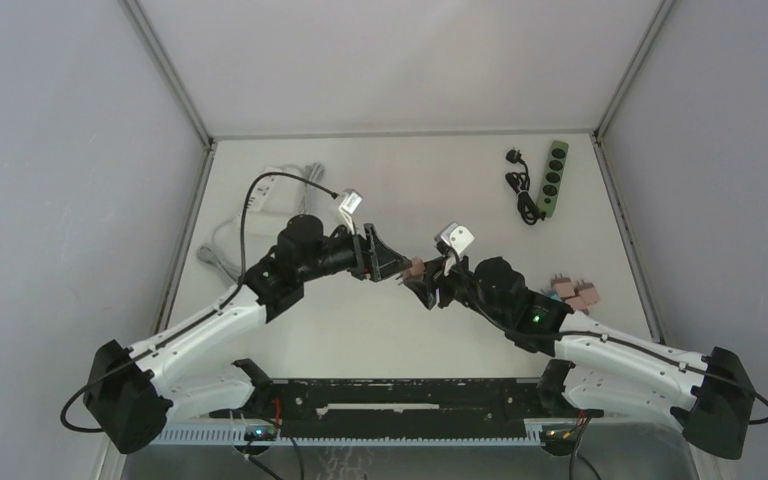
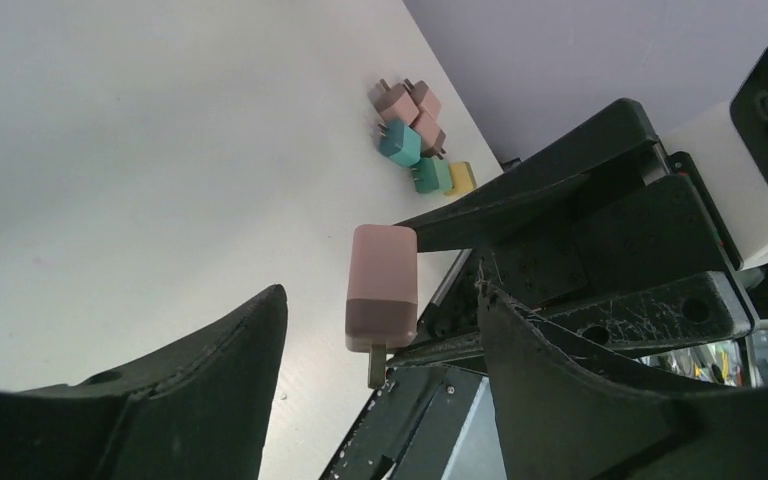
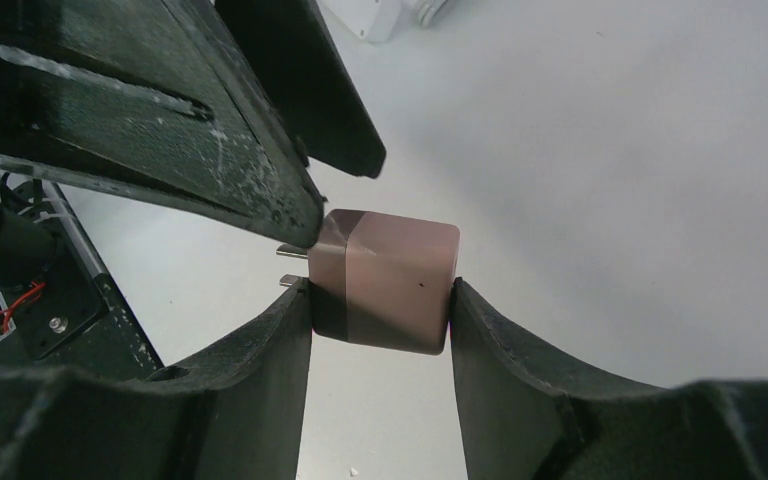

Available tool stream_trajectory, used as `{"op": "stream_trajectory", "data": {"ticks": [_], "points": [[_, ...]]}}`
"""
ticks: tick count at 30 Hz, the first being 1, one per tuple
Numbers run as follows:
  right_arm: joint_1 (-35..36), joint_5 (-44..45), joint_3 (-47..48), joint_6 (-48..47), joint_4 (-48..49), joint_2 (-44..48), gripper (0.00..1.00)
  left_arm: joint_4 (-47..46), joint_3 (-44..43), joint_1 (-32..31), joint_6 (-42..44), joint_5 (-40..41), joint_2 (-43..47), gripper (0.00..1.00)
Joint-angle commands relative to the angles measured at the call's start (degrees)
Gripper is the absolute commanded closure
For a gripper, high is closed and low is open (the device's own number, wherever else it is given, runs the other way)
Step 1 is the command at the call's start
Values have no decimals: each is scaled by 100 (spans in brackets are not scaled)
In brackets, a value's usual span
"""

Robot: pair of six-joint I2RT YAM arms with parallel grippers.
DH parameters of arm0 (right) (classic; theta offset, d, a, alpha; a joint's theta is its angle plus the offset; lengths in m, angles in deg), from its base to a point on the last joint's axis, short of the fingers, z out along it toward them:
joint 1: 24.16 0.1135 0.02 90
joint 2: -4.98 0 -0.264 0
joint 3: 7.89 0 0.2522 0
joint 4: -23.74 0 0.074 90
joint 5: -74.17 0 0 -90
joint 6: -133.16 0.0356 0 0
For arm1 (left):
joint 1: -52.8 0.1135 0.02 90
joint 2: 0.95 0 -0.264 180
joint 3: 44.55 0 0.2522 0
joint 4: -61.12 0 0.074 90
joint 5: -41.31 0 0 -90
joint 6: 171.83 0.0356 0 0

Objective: Insert the plug
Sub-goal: Adjust the plug.

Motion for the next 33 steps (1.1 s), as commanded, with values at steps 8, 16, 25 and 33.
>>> {"op": "stream_trajectory", "data": {"ticks": [8, 16, 25, 33], "points": [[133, -98, 16, -160, 580, 93, 53, -140, -407, -73, 208, -320, -259, 33], [157, -83, 15, -144, 596, 56, 53, -109, -473, -73, 237, -580, -399, 42], [171, -67, 19, -134, 640, -20, 53, -97, -490, -76, 325, -760, -480, 71], [166, -107, 15, -65, 589, 104, 47, -69, -478, -77, 648, -742, -372, 100]]}}
